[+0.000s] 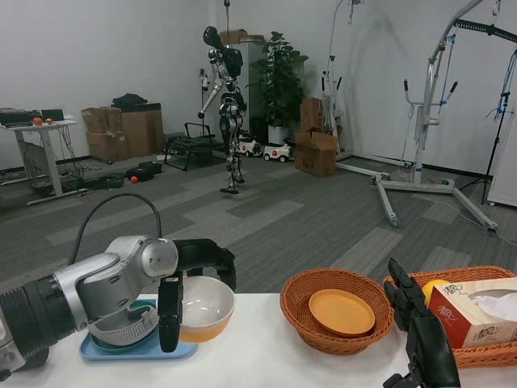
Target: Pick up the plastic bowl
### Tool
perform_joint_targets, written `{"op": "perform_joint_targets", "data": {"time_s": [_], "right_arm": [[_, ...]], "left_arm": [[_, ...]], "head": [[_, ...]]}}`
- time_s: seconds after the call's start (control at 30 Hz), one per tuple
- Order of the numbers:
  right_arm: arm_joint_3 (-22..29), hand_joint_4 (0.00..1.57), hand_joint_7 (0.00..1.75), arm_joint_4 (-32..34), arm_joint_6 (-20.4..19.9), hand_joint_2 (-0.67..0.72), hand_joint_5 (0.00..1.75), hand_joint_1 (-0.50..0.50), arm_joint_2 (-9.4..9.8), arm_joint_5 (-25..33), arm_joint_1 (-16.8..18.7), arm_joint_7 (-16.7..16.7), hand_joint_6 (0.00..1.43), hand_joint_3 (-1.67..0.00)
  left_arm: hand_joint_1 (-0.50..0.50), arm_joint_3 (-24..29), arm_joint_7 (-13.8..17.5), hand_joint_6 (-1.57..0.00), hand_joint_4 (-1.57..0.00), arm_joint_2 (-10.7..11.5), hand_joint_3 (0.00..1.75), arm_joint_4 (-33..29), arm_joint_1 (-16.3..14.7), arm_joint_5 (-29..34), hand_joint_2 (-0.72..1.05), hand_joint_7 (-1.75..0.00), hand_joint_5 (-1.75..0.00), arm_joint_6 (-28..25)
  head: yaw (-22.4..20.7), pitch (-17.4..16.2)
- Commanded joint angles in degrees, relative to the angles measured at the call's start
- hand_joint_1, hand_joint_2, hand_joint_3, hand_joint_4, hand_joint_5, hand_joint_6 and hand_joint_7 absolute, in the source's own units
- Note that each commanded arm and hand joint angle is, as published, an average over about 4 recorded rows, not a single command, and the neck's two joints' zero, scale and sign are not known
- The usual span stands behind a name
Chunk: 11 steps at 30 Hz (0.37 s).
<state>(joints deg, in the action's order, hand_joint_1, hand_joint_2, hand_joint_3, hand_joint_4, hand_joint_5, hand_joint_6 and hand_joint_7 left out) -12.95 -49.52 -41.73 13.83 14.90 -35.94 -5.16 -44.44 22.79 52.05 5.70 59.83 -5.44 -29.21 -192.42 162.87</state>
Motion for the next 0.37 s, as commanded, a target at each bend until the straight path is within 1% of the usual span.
{"op": "perform_joint_targets", "data": {"time_s": [0.03,0.37], "right_arm": [[-0.19,0.0,0.0,0.74,0.33,0.47,0.0,-0.46,0.15,0.08,-0.49,0.06,0.0,0.0],[-0.47,0.0,0.0,1.53,0.33,0.47,0.0,-0.46,0.15,0.3,-0.01,0.06,0.0,0.0]], "left_arm": [[0.48,0.19,0.41,-1.39,-1.38,0.55,0.0,-0.47,-0.33,0.16,0.52,-1.47,-1.75,-0.14],[0.48,0.73,0.41,-1.39,-1.38,0.33,0.0,-1.1,-1.12,0.02,0.52,-1.47,-1.75,-0.14]], "head": [[-0.44,-0.47],[-0.53,-1.01]]}}
